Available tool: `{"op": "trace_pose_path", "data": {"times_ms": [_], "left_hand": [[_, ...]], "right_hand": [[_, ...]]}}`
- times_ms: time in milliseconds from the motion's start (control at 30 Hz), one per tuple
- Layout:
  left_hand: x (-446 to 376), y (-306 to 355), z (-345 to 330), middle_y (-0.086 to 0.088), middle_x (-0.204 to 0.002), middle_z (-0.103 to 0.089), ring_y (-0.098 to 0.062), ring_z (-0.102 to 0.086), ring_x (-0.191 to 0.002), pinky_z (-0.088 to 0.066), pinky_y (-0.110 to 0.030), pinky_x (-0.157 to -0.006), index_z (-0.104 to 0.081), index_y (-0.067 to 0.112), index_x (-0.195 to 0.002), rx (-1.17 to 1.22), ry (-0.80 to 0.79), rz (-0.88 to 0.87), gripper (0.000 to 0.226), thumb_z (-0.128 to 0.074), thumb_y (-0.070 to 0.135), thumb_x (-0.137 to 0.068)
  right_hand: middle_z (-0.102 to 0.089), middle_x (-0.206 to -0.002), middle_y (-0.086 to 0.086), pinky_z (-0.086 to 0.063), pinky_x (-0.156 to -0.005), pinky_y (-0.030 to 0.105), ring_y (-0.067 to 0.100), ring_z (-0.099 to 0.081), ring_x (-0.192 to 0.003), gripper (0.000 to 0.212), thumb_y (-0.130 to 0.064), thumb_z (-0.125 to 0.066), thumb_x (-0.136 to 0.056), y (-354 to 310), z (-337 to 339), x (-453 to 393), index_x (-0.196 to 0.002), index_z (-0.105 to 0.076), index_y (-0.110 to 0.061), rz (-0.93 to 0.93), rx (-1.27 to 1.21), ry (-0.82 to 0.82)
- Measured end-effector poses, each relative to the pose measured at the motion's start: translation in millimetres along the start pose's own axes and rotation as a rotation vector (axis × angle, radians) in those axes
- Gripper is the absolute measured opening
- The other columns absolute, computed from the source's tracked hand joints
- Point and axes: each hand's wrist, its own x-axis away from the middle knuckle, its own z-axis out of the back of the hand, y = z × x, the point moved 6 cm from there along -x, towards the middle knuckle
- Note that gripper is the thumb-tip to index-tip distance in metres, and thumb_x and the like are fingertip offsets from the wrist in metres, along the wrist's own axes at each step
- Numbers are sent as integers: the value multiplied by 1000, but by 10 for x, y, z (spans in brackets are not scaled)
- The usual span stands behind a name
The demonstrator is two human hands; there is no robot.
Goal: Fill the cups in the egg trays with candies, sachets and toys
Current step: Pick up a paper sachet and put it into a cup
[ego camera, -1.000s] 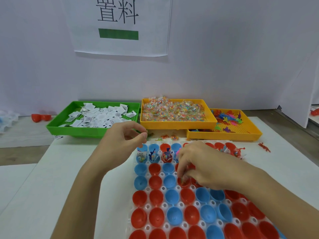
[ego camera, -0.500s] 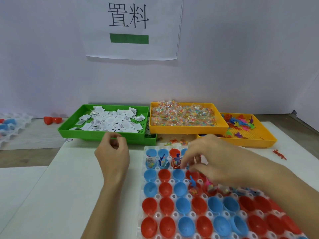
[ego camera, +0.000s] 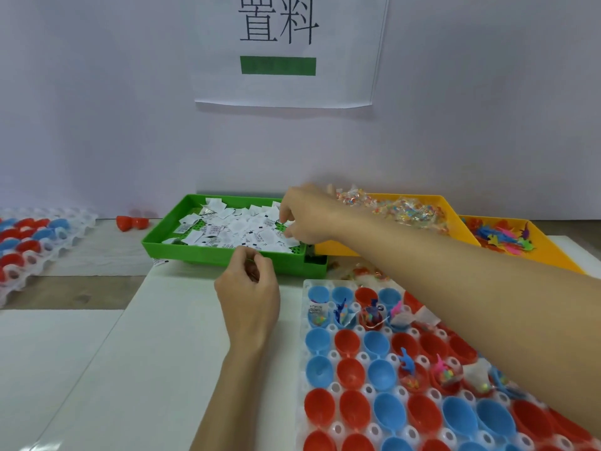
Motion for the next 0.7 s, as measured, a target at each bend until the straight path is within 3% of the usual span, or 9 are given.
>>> {"op": "trace_pose_path", "data": {"times_ms": [100,267,367,433,533,633,700], "left_hand": [[-15,-5,5,8,-52,-48,-5,-45,-52,-34,-13,-49,-53,17,-68,-24,12,-25,25,-55,4,-89],[-39,-15,21,10,-51,-50,-6,-45,-52,-34,-16,-51,-53,16,-69,-32,34,-48,20,-54,7,-86],[-40,-20,14,9,-51,-48,-6,-45,-52,-33,-16,-51,-54,15,-69,-38,32,-49,21,-56,4,-87],[-38,-17,4,9,-51,-48,-7,-45,-52,-33,-15,-50,-54,14,-69,-40,26,-48,22,-56,2,-88],[-41,-26,-4,8,-53,-49,-5,-47,-53,-34,-13,-51,-55,15,-69,-40,25,-36,23,-56,3,-88],[-34,-10,12,9,-53,-50,-4,-48,-53,-35,-12,-51,-56,14,-69,-32,42,-38,23,-56,2,-88],[-22,38,43,9,-52,-49,-6,-47,-53,-34,-13,-50,-56,13,-69,-15,66,-75,20,-54,6,-87]], "right_hand": [[-68,-108,5,-30,-99,50,28,-50,-112,31,-17,-72,-87,16,-111,-138,-118,-69,-11,-34,134,-68],[-74,-97,-2,-26,-102,53,22,-54,-109,13,-15,-79,-82,25,-113,-157,-95,-77,-16,2,79,-86],[-71,-97,-2,-20,-109,57,21,-52,-108,7,-16,-77,-85,35,-109,-118,-91,-75,-19,4,38,-95],[-71,-97,0,-25,-108,55,20,-53,-103,6,-12,-74,-86,19,-95,-98,-88,-75,-17,20,37,-93],[-70,-90,7,-45,-93,42,23,-60,-92,16,0,-64,-84,-27,-75,-50,-81,-74,-11,57,40,-80],[-56,-64,13,-43,-65,35,24,-47,-61,27,7,-53,-78,-14,-44,-10,-56,-58,-7,46,6,-31],[-62,-74,25,-48,-60,38,34,-52,-64,17,5,-51,-81,22,13,8,-68,-63,5,32,-58,27]]}}
